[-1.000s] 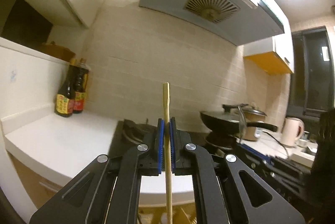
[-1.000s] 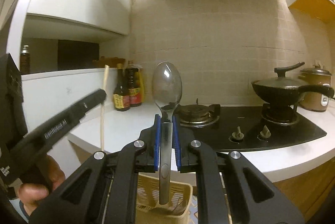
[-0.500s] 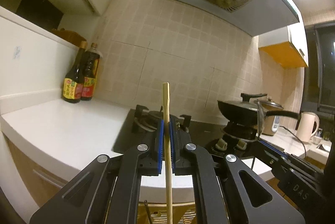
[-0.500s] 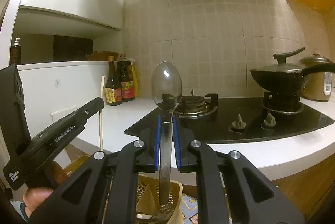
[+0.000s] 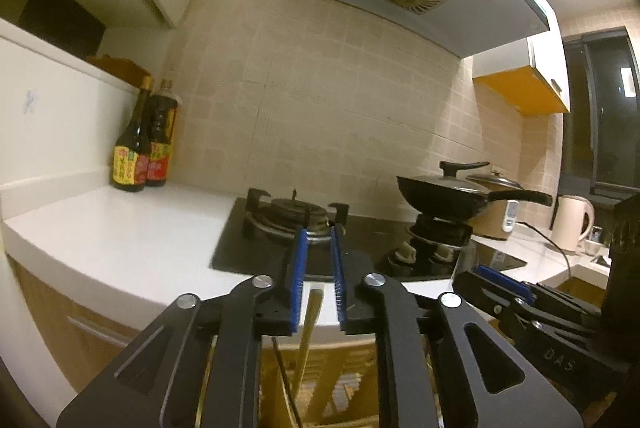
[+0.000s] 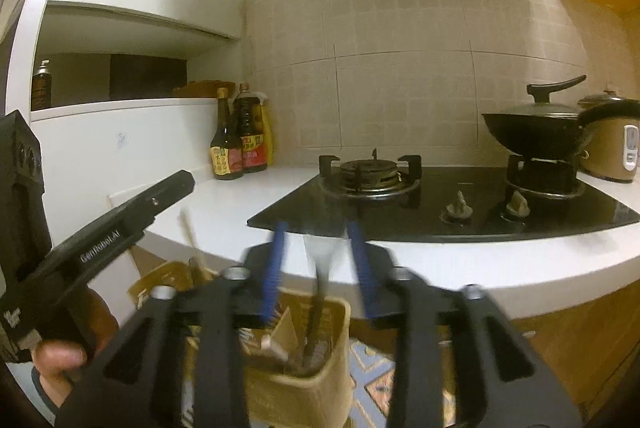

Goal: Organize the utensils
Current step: 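Lift chopstick and spoon into the beige holder while both tools open to release, then grasp another wooden chopstick with the left tool while the right tool grasps a clear spoon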

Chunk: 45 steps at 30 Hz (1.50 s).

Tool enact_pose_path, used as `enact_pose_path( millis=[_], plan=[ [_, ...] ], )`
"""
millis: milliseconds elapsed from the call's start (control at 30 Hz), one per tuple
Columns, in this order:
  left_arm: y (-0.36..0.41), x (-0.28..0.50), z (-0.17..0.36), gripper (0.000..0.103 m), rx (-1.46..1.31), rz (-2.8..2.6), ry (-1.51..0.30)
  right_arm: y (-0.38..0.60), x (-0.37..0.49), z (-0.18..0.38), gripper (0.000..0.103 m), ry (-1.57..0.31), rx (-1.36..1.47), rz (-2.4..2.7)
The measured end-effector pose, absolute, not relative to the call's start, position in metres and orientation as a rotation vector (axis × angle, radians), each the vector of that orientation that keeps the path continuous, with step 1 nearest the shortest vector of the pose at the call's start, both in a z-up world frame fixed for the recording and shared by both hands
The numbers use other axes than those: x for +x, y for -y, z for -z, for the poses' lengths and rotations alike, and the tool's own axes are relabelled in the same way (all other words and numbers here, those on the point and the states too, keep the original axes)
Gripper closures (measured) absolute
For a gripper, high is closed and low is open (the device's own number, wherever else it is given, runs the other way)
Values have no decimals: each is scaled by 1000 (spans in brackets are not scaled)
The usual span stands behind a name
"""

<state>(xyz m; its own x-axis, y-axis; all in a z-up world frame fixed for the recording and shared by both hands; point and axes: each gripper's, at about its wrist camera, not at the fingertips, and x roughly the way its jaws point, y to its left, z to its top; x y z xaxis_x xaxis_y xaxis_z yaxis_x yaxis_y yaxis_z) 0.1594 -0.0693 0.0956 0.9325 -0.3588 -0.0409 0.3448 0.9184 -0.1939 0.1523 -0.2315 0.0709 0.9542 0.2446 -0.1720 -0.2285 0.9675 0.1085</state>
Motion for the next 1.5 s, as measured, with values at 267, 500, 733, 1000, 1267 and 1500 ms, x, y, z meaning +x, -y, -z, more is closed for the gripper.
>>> enact_pose_path(
  millis=[267,500,733,1000,1267,1500],
  plan=[
    [40,126,-101,81,-236,424,-148,245,118,-73,62,-252,121,-249],
    [26,96,-109,66,-254,514,-301,254,98,-78,62,-469,172,-238],
    [39,86,-82,62,-153,534,-585,258,97,-37,62,-864,297,-263],
    [65,98,-2,65,-73,572,-989,232,74,37,62,-1171,295,-284],
    [86,92,36,65,24,555,-1073,205,46,58,65,-1190,225,-264],
    [104,88,49,70,116,520,-1061,183,36,72,69,-1187,134,-237]
  ],
)
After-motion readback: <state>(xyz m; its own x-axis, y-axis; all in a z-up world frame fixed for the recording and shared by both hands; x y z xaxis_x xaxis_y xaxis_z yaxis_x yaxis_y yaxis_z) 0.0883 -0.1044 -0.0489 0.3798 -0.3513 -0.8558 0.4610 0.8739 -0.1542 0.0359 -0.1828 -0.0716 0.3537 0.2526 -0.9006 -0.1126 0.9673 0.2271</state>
